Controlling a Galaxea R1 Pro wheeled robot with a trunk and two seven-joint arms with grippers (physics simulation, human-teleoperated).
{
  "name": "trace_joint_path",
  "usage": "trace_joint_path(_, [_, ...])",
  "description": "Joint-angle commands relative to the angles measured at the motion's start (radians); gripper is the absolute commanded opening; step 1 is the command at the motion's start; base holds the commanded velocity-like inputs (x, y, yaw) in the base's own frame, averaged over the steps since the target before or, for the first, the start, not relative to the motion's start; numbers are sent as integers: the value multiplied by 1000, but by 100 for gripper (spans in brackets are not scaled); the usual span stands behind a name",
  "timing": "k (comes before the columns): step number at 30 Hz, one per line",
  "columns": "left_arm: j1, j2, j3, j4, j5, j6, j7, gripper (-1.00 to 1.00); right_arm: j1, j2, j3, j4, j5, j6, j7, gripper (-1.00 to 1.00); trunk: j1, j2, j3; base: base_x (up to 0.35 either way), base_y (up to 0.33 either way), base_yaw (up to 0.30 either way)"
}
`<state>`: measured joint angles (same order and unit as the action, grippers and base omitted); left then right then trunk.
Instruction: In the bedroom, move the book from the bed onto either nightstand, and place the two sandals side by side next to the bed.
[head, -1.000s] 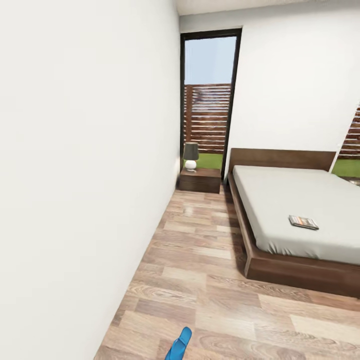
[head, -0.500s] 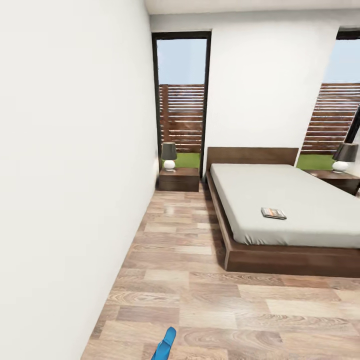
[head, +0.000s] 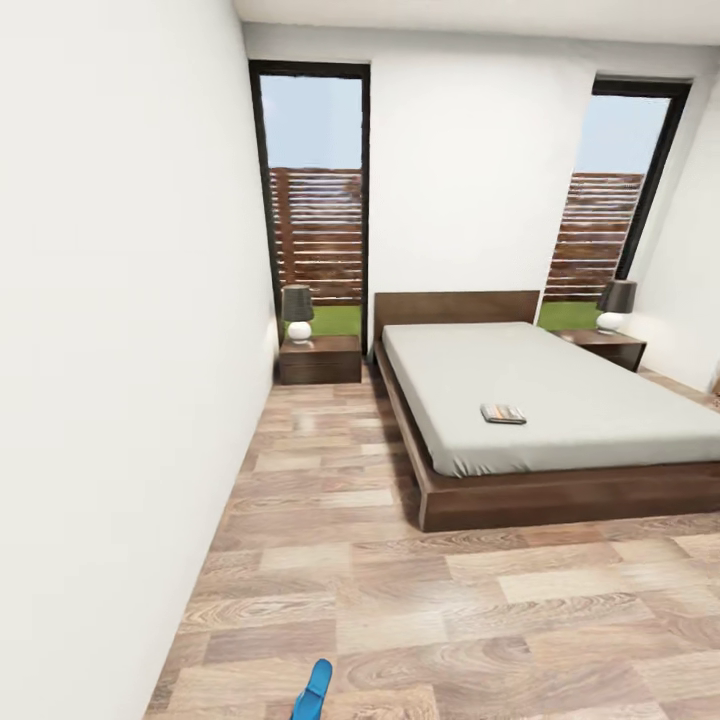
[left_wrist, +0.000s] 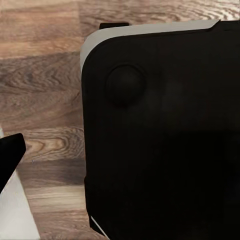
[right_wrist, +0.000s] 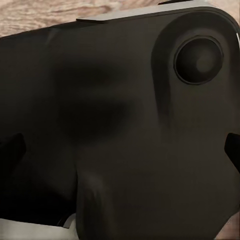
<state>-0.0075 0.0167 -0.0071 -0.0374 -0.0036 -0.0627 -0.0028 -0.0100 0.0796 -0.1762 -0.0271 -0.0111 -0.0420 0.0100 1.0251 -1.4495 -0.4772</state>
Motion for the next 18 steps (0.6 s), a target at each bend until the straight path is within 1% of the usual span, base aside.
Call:
trace_joint_path(1, [-1, 0, -1, 1, -1, -4, 0, 100, -1, 0, -6, 1, -1, -4, 1, 100, 0, -1, -1, 0, 201, -205])
trace_joint_path(4, [-1, 0, -2, 1, -1, -6, 0, 100, -1, 0, -6, 1, -1, -4, 1, 100, 0, -1, -1, 0, 138, -149])
trace_joint_path(8, [-1, 0, -4, 1, -2, -8, 0, 100, -1, 0, -6, 1, 0, -4, 1, 100, 0, -1, -1, 0, 67, -73])
trace_joint_path(18, [-1, 0, -6, 1, -2, -15, 0, 100, -1, 0, -6, 1, 0, -4, 1, 100, 0, -1, -1, 0, 20, -28])
